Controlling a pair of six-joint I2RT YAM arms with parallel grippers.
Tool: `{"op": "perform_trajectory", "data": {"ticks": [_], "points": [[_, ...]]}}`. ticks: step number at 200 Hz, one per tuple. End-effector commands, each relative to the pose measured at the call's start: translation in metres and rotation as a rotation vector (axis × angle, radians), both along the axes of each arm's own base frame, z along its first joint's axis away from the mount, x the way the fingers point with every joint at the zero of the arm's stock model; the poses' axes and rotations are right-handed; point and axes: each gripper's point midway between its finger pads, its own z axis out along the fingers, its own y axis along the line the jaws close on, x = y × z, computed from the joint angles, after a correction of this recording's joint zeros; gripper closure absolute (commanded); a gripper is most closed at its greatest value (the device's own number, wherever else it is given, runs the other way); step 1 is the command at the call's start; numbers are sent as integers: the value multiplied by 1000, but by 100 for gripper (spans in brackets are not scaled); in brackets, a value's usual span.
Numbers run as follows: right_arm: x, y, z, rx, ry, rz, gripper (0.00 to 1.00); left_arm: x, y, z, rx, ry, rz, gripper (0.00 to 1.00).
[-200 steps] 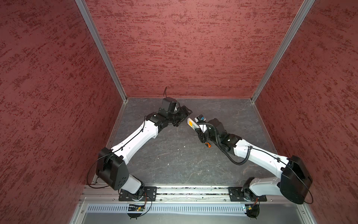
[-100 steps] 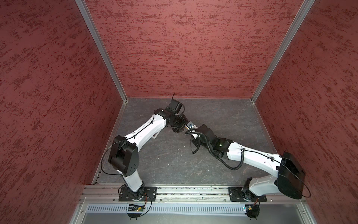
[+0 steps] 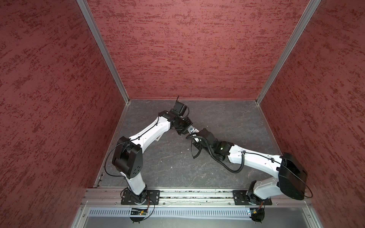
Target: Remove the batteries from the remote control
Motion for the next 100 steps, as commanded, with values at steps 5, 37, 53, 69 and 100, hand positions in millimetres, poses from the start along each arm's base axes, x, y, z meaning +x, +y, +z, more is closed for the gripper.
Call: {"op": "perform_trajectory", "data": {"ticks": [5,37,53,69,100], "points": [[11,9,39,122,-88,-36,93,-5,0,-15,2,30,-20,79],[10,8,35,126,-89,-47,86,2,-1,-15,-35,27,2,97],[10,6,35,129,-93,-54,82,6,-2,-11,-58,17,11,100],[9,4,36,136,-99,-62,77,11,-2,-7,-80,0,21,100],[9,-1,39,159,-113,-85,56,21,-3,5,-129,-38,49,100]]}}
